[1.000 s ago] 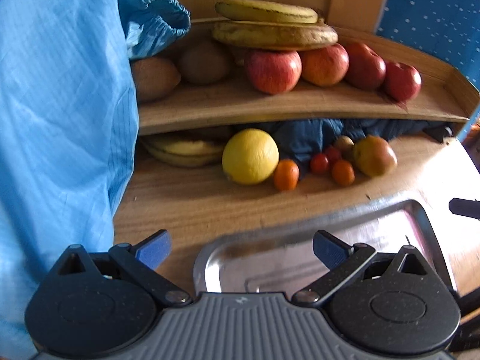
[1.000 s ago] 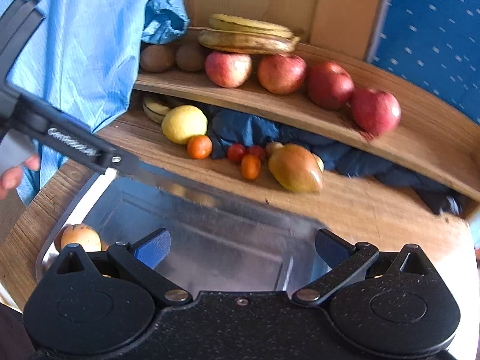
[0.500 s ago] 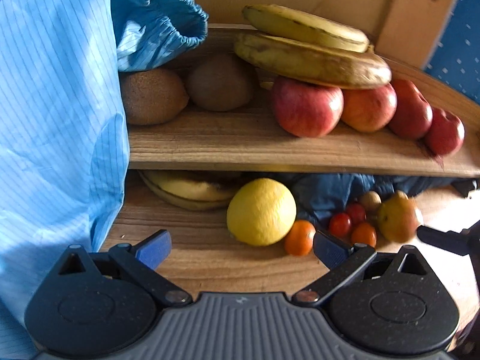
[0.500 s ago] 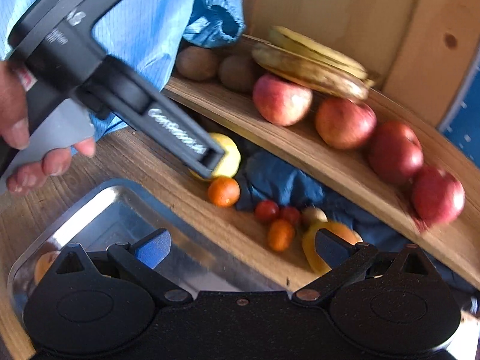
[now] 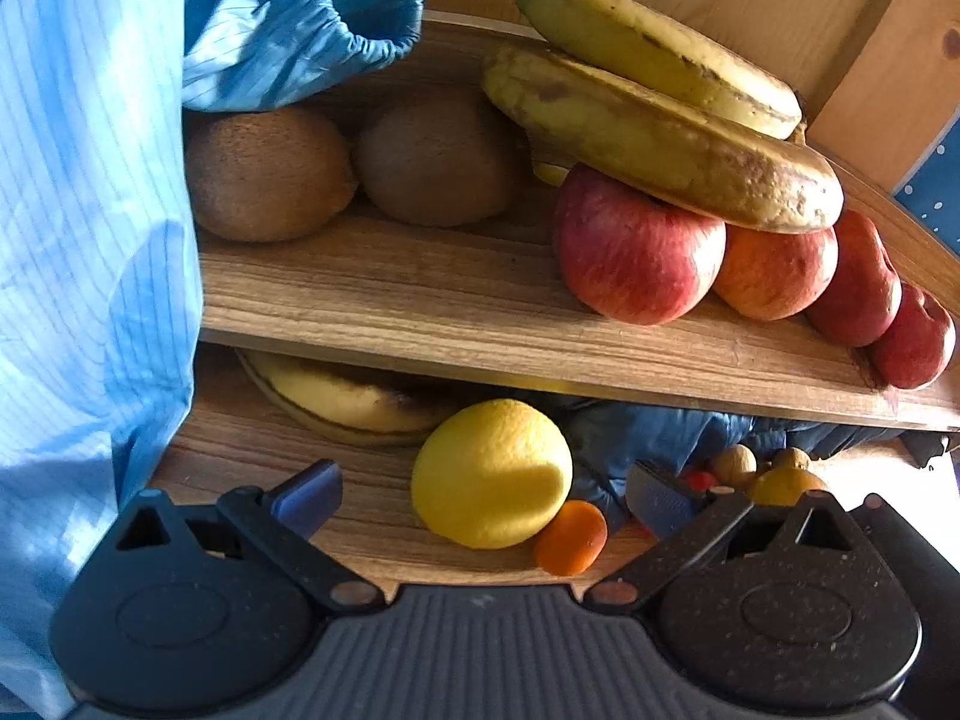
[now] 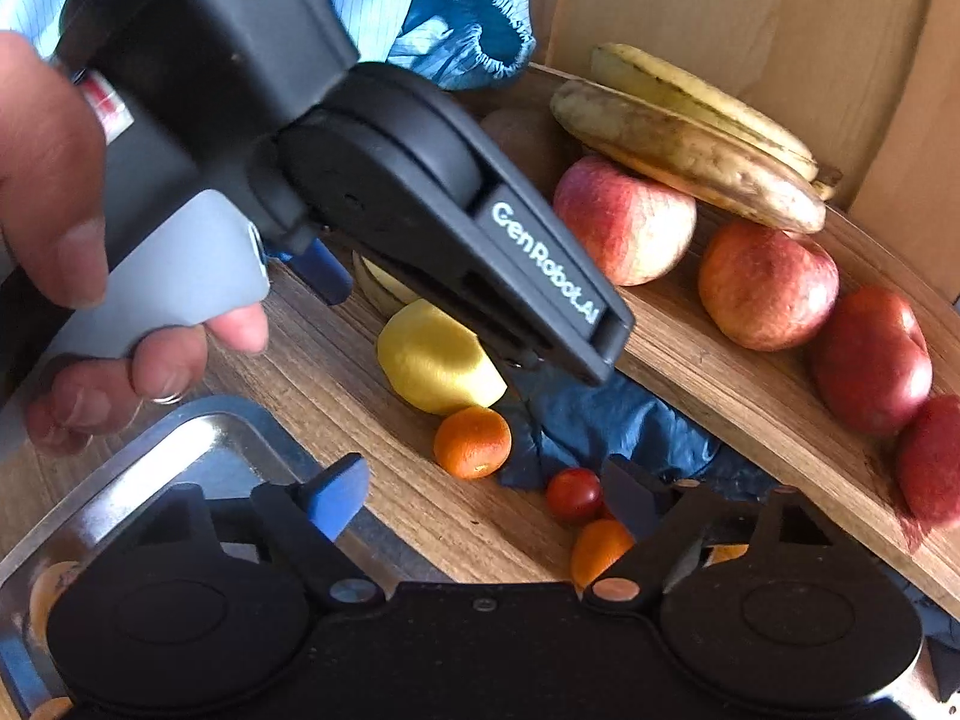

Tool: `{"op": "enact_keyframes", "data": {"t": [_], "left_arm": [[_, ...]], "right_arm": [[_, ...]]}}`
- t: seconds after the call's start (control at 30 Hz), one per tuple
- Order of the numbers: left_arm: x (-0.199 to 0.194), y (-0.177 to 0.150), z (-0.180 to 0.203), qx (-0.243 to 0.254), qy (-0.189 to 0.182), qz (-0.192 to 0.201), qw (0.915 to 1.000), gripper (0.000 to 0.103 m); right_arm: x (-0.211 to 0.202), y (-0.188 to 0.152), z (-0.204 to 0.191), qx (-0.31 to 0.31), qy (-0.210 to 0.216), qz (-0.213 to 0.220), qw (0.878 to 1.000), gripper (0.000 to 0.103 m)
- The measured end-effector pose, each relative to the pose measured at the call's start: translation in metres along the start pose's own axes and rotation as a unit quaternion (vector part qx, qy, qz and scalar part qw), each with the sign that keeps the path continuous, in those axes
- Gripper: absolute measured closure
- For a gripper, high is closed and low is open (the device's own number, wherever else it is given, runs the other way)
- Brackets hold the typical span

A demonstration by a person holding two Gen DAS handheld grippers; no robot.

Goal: Organize fruits
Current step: 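Move the left tool toward the lemon while the right moves toward the mandarin, then grasp the lemon with the left tool while the right grasps the mandarin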

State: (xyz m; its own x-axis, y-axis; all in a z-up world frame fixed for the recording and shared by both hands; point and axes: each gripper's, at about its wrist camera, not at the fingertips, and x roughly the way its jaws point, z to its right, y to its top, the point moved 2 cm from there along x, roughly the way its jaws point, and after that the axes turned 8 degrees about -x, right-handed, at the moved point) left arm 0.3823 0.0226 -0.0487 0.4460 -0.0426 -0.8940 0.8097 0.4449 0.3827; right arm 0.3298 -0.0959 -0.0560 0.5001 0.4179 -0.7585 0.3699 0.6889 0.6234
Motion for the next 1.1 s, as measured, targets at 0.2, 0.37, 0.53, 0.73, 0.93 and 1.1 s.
{"op": "enact_keyframes", "data": {"t": [0.2, 0.37, 0.53, 0.73, 0.93, 1.1], "left_arm": [[0.007, 0.000, -0.002, -0.004, -0.011, -0.004, 0.9999, 0.010], [0.009, 0.001, -0.010, -0.015, -0.030, -0.008, 0.9994, 0.022], [0.011, 0.000, -0.013, -0.019, -0.038, -0.013, 0.9990, 0.034], [0.009, -0.004, -0.013, -0.027, -0.037, -0.013, 0.9989, 0.038], [0.012, -0.005, -0.015, -0.033, -0.033, -0.004, 0.9989, 0.039], [0.008, -0.011, -0.016, -0.033, -0.031, -0.003, 0.9990, 0.039]], "right_arm": [[0.009, 0.005, -0.001, -0.002, 0.004, 0.002, 1.000, 0.038], [0.013, 0.010, -0.006, -0.005, 0.006, -0.001, 1.000, 0.051], [0.014, 0.010, -0.010, -0.011, 0.005, -0.008, 1.000, 0.059], [0.022, 0.012, -0.020, -0.011, 0.005, -0.013, 1.000, 0.065], [0.024, 0.008, -0.014, -0.003, 0.004, -0.014, 1.000, 0.073], [0.019, 0.005, -0.013, -0.001, 0.001, -0.014, 1.000, 0.074]]}}
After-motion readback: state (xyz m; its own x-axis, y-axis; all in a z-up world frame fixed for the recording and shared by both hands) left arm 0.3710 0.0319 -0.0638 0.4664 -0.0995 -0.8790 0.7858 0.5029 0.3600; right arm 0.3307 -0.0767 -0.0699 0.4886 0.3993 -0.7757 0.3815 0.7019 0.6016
